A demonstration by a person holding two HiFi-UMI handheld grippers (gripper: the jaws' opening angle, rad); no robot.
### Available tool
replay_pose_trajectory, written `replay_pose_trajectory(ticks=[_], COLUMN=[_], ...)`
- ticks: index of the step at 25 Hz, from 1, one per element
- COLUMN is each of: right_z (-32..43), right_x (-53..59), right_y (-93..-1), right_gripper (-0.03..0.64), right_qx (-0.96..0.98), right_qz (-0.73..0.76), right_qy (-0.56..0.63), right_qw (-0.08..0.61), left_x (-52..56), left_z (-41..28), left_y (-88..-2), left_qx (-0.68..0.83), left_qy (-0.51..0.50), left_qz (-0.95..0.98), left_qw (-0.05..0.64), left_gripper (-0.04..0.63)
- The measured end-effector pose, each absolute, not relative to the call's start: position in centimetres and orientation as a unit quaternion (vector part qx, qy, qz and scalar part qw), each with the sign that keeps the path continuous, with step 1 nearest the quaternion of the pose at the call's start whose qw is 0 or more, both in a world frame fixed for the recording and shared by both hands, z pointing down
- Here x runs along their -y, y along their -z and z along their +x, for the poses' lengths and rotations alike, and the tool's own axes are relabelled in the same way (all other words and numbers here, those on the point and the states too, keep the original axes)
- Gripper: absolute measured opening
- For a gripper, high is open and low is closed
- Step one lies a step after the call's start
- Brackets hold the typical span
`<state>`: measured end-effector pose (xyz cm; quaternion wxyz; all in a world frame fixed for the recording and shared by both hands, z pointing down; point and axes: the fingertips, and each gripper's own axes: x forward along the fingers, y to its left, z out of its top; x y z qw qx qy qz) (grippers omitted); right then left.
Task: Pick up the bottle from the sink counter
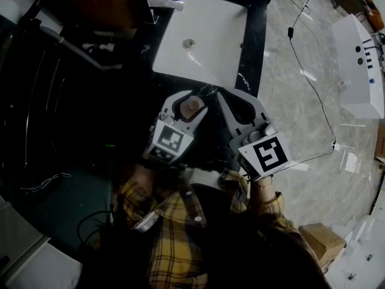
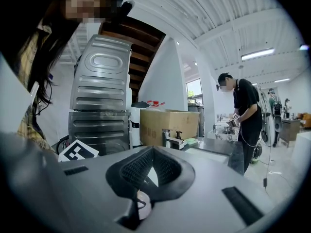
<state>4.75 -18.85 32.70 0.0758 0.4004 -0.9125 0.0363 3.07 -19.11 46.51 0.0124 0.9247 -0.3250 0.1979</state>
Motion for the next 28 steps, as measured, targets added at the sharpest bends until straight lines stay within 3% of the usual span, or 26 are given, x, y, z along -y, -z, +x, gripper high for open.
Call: replay_pose_trajectory(ticks=[5,13,28], right_z=[4.6,4.64,4.05], right_x=[18.9,18.87,18.77], right_y=[-32.87,-32.96,-33.31], right_gripper=[0.015,0.016,0.015], right_qx=[0.912,0.911,0.914], right_qz=[0.401,0.403,0.395], right_qy=[-0.038,-0.039,-0.038], right_qw=[0.075,0.077,0.082], left_x=[19.23,19.16,19.13], left_z=[3.31,3.86,3.96], left_y=[-46.51,-46.68,-46.72], left_qx=[0.324,0.319,0.308], left_qy=[-0.191,-0.193,-0.19], left_qz=[0.927,0.928,0.932], left_qw=[0.013,0.007,0.008], left_gripper=[0.216,0.143,0.118])
